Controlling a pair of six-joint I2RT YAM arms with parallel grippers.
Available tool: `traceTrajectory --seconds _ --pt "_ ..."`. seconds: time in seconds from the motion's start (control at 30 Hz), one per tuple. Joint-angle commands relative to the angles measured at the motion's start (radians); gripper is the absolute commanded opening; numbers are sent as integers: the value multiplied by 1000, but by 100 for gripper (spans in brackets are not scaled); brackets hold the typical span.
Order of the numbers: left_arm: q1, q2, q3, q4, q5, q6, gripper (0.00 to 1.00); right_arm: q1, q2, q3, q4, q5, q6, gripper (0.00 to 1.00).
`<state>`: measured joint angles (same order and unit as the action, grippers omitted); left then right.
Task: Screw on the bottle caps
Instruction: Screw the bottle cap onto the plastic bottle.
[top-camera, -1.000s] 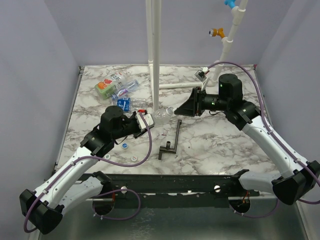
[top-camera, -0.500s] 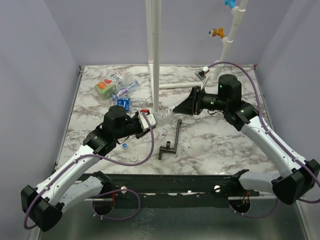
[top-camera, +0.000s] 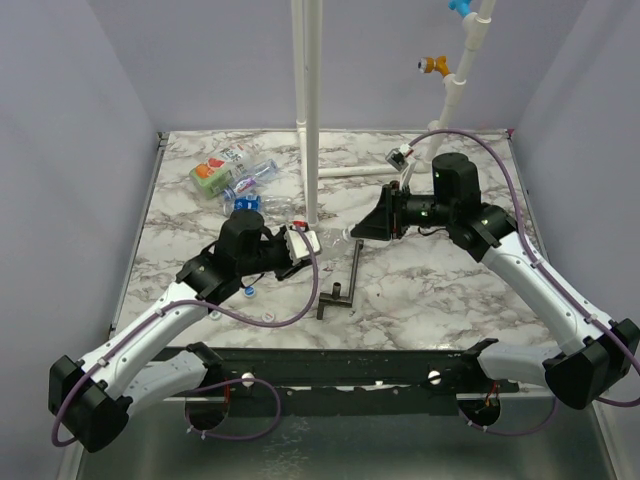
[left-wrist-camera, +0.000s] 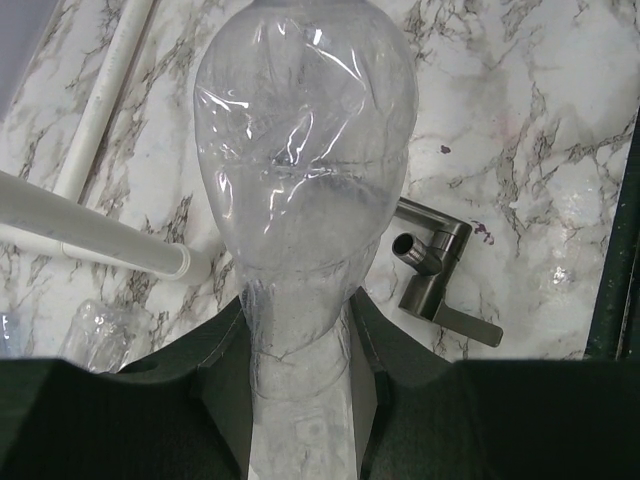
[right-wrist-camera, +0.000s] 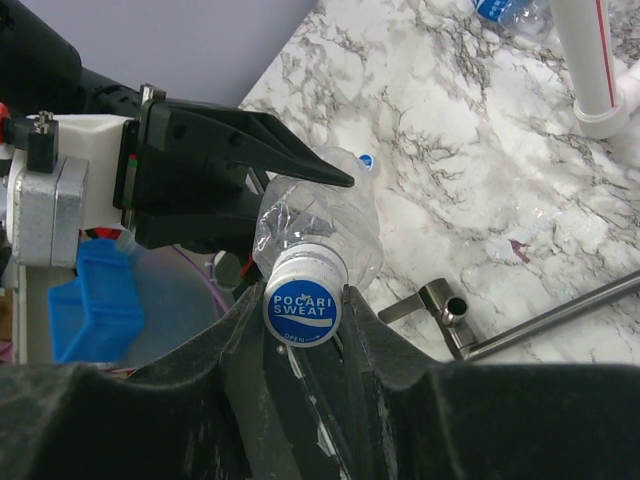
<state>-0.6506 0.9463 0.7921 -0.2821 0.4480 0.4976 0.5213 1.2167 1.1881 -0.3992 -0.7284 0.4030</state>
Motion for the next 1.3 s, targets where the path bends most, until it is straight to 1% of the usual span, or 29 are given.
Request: traceTrajectory --seconds 0.0,0.13,0.33,0.4,0.47,0.57,0.8,0.9,1.07,1.17,1.27 --pt "-10 19 55 24 57 -17 0 6 -21 -9 -36 -82 -26 23" --pt "-10 33 61 26 83 -37 0 6 -35 -19 -22 -114 -22 23" --pt "-9 38 77 29 102 -69 0 15 -25 -6 -81 -78 -62 23" --pt "-9 44 81 48 77 -86 0 20 -20 -8 -87 -62 -54 23" --pt "-18 44 70 90 25 -102 0 22 -10 -8 -102 -39 -41 23" --pt "-64 28 33 183 -122 -99 0 23 13 -4 -133 9 -19 22" --pt "-180 55 11 277 -390 -2 0 22 63 22 -160 69 85 22" --pt "-223 61 -13 373 -516 35 0 23 90 44 -187 105 142 20" --pt "-284 86 -35 483 -661 98 0 21 141 77 -230 195 257 19" --pt "-294 108 -31 513 -698 108 0 23 180 103 -251 271 336 20" --pt "-294 129 -23 532 -725 104 0 23 199 106 -232 304 426 19"
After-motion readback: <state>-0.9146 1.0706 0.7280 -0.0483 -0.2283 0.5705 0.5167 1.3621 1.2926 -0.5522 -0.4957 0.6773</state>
